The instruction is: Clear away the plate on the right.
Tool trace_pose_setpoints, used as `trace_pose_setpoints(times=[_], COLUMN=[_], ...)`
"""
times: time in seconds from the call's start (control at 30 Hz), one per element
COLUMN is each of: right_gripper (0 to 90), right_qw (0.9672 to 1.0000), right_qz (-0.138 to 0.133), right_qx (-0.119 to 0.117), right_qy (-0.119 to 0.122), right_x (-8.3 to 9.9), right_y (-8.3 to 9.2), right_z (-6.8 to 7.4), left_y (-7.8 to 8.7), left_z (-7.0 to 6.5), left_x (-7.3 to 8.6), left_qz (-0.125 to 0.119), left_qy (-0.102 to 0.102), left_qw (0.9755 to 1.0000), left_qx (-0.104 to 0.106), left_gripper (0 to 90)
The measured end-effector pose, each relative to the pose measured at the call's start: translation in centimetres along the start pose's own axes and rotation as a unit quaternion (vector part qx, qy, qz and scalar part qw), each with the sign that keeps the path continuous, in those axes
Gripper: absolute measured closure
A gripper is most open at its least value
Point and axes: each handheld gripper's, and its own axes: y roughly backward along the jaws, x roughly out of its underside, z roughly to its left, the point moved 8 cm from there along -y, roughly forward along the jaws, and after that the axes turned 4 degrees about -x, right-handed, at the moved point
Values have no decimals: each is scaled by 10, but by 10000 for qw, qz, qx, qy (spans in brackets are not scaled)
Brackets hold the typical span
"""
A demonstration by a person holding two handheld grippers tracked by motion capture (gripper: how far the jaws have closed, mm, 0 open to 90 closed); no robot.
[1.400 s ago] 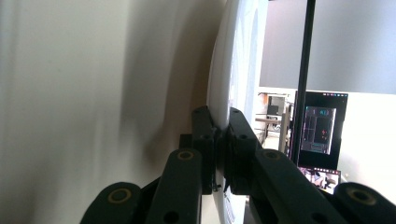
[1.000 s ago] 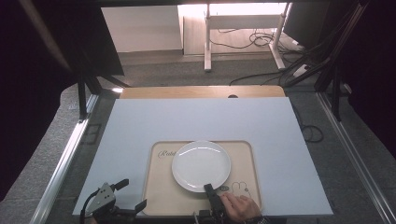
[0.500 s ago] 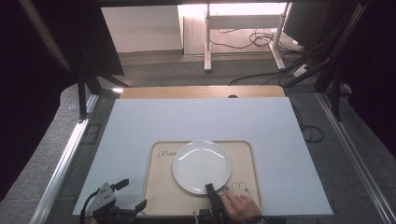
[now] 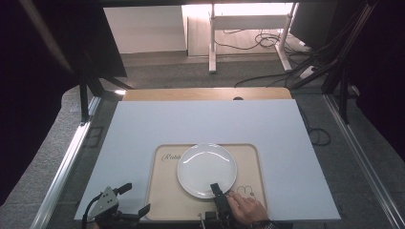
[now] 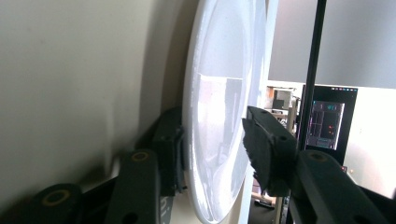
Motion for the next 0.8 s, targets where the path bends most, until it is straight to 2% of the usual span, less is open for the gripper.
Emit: trace_pose_setpoints(times=[0.2, 0.43, 0.53, 0.6, 0.67, 0.8], right_gripper=[490, 420, 403, 397, 392, 381], right_qw=[10000, 9997, 9997, 9994, 9995, 9991], right_qz=[17, 123, 94, 151, 96, 107], right_qx=[-31, -209, -223, -317, -262, -332], right_qy=[-18, 29, -30, -50, -131, -240], right_x=[2, 6, 9, 11, 12, 15], right_y=[1, 3, 3, 4, 5, 9], right_z=[-3, -6, -7, -6, -7, -8], left_y=[0, 0, 0, 0, 0, 0], left_z=[0, 0, 0, 0, 0, 0], left_x=[0, 0, 0, 0, 0, 0], left_qz=[0, 7, 6, 7, 8, 11], left_qy=[0, -6, -1, -1, -2, -2], left_qw=[10000, 10000, 10000, 10000, 10000, 10000], left_qx=[-3, -8, -8, -9, -12, -15], left_gripper=[11, 12, 12, 12, 12, 12])
